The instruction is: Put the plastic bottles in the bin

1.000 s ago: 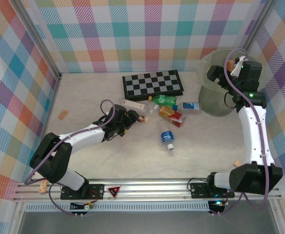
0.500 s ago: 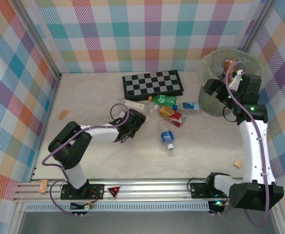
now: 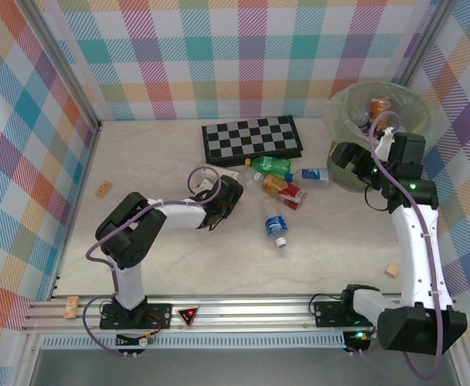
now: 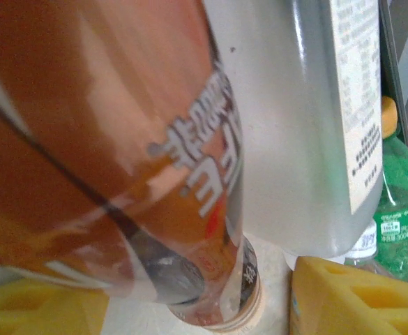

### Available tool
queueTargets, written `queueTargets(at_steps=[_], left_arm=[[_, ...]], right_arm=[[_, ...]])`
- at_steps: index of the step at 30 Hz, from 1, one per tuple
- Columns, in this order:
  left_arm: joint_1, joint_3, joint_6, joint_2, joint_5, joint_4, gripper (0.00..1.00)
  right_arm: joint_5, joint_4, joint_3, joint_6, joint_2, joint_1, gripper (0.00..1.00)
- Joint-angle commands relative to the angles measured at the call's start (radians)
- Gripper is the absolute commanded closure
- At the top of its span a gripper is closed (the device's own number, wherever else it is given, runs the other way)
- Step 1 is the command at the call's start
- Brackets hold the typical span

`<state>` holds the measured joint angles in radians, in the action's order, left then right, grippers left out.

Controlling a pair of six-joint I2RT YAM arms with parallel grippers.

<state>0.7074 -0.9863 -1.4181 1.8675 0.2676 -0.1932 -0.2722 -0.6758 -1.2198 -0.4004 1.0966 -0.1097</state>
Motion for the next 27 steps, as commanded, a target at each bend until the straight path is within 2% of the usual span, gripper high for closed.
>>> queueTargets(at_steps=[1,8,11,13,17,19,27], left_arm=[[0.009,0.002,-0.013,0.005,0.053,-0.004,0.36],[0.004,0.025,-0.013,0.001,0.070,0.004,0.46],[0.000,0.033,-0.014,-0.002,0.076,0.007,0.57],[-0.001,0.034,-0.013,-0.003,0.074,0.005,0.56],[-0.004,0.021,-0.002,0.021,0.058,-0.016,0.38],[-0.007,0.020,-0.005,0.037,0.052,-0.035,0.37],[-0.013,0.021,-0.003,0.069,0.032,-0.074,0.54]], right_arm=[[-0.033,-0.004,0.004,-0.014,-0.010,0.010,0.00],[-0.054,-0.001,0.017,-0.030,-0.003,0.009,0.00],[-0.064,0.002,0.018,-0.038,-0.001,0.009,0.00],[-0.070,0.005,0.021,-0.041,-0.001,0.011,0.00],[-0.077,0.001,0.025,-0.040,0.000,0.011,0.00],[-0.071,-0.007,0.025,-0.035,-0.003,0.011,0.00],[-0.062,-0.021,0.028,-0.028,-0.014,0.011,0.01]])
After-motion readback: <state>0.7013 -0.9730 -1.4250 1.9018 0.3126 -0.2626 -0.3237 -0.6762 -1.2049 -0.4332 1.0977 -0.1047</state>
